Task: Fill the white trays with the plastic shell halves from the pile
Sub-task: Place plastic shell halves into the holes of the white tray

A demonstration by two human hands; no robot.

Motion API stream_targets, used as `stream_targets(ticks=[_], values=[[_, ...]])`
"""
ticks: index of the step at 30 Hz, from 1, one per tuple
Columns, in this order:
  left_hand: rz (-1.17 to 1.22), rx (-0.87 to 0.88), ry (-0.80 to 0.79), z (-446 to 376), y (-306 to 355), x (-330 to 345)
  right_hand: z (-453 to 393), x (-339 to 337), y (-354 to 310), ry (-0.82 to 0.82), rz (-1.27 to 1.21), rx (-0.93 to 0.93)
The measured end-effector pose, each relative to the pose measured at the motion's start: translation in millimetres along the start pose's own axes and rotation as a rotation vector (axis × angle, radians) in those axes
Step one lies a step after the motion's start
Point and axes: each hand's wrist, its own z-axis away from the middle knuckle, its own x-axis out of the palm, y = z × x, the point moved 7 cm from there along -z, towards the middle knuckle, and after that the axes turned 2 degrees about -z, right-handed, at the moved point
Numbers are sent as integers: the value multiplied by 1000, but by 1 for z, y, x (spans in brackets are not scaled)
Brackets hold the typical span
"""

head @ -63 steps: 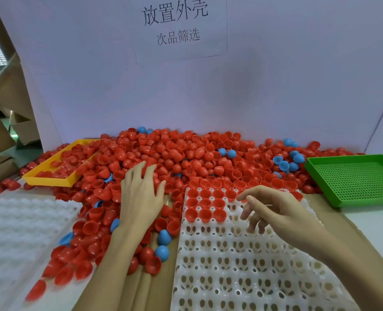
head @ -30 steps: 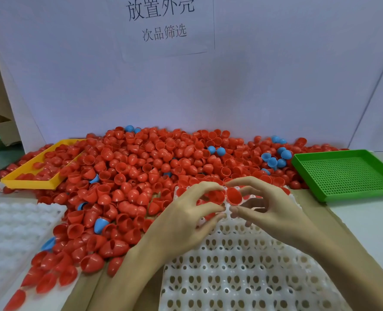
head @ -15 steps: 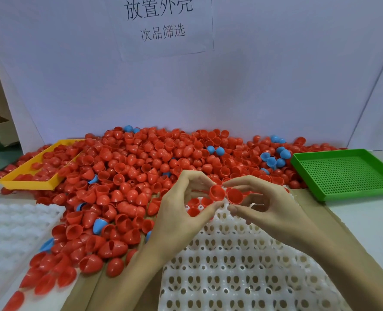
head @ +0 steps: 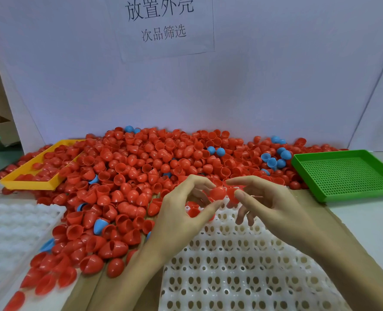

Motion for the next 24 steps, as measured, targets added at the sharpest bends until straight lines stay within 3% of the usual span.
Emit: stream_targets(ticks=[6, 15, 21, 24], values=[[82, -75, 30, 0, -7, -1, 1, 4, 2, -49, -102, 64], [245, -284, -27, 2, -19, 5, 2, 7, 0, -64, 14, 27], [78, -193, 40, 2, -14, 1, 1, 4, 5, -12, 12, 129], [87, -108, -56, 1, -6, 7, 1, 1, 7, 7, 13, 162]])
